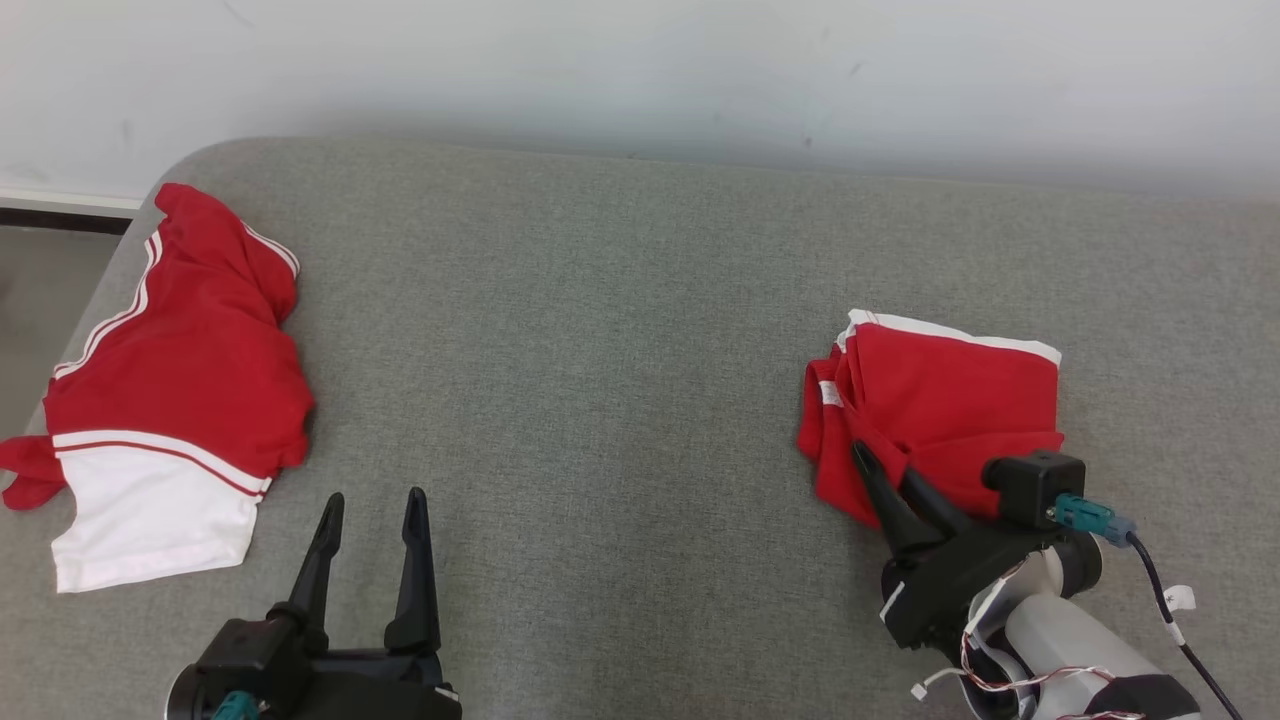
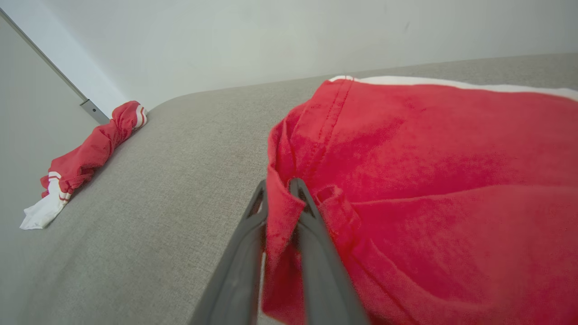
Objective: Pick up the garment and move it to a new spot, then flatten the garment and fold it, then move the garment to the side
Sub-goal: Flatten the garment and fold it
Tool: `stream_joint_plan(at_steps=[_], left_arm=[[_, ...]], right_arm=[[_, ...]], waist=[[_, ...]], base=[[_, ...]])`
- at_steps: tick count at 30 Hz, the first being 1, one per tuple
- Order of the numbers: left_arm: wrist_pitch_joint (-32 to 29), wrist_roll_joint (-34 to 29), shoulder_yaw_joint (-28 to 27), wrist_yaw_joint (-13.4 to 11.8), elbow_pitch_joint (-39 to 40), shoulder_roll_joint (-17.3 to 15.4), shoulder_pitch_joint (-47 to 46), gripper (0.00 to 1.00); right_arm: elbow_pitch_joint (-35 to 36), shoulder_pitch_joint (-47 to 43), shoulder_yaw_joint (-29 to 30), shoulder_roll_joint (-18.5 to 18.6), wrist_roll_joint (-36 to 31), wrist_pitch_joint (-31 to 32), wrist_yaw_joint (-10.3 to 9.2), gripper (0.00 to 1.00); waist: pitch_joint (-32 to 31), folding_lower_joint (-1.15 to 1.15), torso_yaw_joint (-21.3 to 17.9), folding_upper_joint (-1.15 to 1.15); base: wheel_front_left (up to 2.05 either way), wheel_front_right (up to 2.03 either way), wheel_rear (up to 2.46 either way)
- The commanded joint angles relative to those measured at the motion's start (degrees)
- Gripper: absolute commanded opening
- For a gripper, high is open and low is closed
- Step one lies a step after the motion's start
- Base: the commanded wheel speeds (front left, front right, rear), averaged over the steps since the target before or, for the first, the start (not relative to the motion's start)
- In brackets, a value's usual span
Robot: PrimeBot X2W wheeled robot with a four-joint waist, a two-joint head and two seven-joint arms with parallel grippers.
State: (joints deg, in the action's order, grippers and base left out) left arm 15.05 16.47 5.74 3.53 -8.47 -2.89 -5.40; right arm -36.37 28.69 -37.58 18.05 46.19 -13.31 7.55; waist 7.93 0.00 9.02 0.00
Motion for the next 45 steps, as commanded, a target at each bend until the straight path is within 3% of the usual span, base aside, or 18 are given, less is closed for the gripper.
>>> stream_joint_plan(at_steps=[1,7,12,21,22,23,24,33,39,45], left_arm=[[0.19,0.04,-0.04,-0.14,0.1,0.0,-0.62,1.0],[0.19,-0.29,-0.7,-0.33,0.09,0.0,-0.35,1.0],[0.19,-0.39,-1.02,-0.31,0.32,0.01,-0.2,1.0],[0.19,-1.15,-1.91,0.41,0.36,0.0,0.3,1.0],[0.19,-1.25,-2.0,0.38,0.39,0.0,0.42,1.0],[0.19,-1.35,-2.04,0.46,0.44,0.0,0.47,1.0],[0.19,-1.47,-2.05,0.47,0.48,0.01,0.47,1.0],[0.19,-1.69,-1.06,0.73,0.11,0.0,-0.94,1.0],[0.19,-1.53,-0.91,0.97,-0.43,0.01,-1.2,1.0],[0.19,-1.01,-0.56,0.76,-0.56,0.01,-0.95,1.0]], right_arm=[[0.25,-0.26,0.53,-0.25,-0.48,-0.5,-0.13,1.0],[5.48,-0.29,7.12,2.29,-3.24,-1.88,-0.13,1.0],[10.47,-3.57,17.82,4.37,-6.97,-1.89,-0.13,1.0],[14.21,-11.26,31.46,3.28,-14.42,-1.82,-0.14,1.0],[13.92,-11.79,31.86,3.1,-14.8,-1.82,-0.14,0.89],[13.6,-12.16,31.88,3.09,-15.21,-1.82,-0.14,0.54],[13.09,-12.24,31.75,3.0,-15.5,-1.82,-0.14,0.0],[3.34,-7.3,26.66,4.19,-17.42,-1.82,-0.14,0.0],[-4.96,-2.69,18.53,2.91,-17.66,-1.83,-0.14,0.0],[-8.43,-1.92,12.58,0.9,-16.2,-1.83,-0.14,0.0]], waist=[[0.0,0.0,-0.2,0.0],[-0.03,0.0,-1.53,0.0],[-0.23,0.0,-2.38,0.0],[-0.8,0.0,-3.12,0.0],[-0.84,0.0,-3.15,0.0],[-0.82,0.0,-3.14,0.0],[-0.75,0.0,-3.13,0.0],[-0.18,0.0,-1.93,0.0],[-0.22,0.0,-0.44,0.0],[-0.37,0.0,0.62,0.0]], base=[[0.0,0.0,0.0],[0.0,0.0,0.0],[0.0,0.0,0.0],[0.0,0.0,0.0],[0.0,0.0,0.0],[0.0,0.0,0.0],[0.0,0.0,0.0],[0.0,0.0,0.0],[0.0,0.0,0.0],[0.0,0.0,0.0]])
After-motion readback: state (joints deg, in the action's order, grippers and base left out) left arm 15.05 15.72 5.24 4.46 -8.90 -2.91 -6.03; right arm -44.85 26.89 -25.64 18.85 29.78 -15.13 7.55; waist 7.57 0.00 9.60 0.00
